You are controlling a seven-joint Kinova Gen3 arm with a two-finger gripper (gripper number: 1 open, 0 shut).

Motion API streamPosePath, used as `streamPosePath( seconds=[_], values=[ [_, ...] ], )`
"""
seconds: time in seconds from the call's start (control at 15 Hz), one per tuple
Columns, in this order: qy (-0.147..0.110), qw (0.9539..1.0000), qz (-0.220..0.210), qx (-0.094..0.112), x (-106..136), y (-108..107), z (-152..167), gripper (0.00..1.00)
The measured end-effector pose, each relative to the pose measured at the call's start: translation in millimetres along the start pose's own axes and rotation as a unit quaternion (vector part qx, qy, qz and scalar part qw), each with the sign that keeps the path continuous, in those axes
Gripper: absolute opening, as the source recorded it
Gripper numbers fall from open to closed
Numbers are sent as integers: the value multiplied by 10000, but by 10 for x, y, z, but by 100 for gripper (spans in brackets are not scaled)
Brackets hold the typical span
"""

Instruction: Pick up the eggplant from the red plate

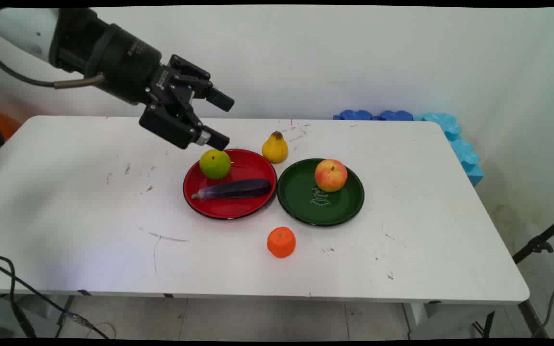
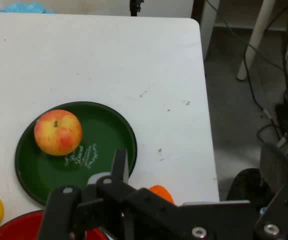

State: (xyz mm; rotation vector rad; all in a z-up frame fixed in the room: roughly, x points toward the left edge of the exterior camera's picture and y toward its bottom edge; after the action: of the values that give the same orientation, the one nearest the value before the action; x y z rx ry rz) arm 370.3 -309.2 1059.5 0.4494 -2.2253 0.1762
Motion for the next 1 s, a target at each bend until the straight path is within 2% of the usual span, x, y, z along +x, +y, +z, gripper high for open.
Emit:
streamPosePath(
  seconds=[0.2,0.4,0.73,1.0],
  values=[
    [-125,9997,-133,154,89,-92,74,100],
    [-471,9973,-336,460,148,-298,206,100],
    [-1214,9869,-519,931,18,-707,509,100],
    [-1656,9801,-445,1005,-181,-905,754,100]
  ],
)
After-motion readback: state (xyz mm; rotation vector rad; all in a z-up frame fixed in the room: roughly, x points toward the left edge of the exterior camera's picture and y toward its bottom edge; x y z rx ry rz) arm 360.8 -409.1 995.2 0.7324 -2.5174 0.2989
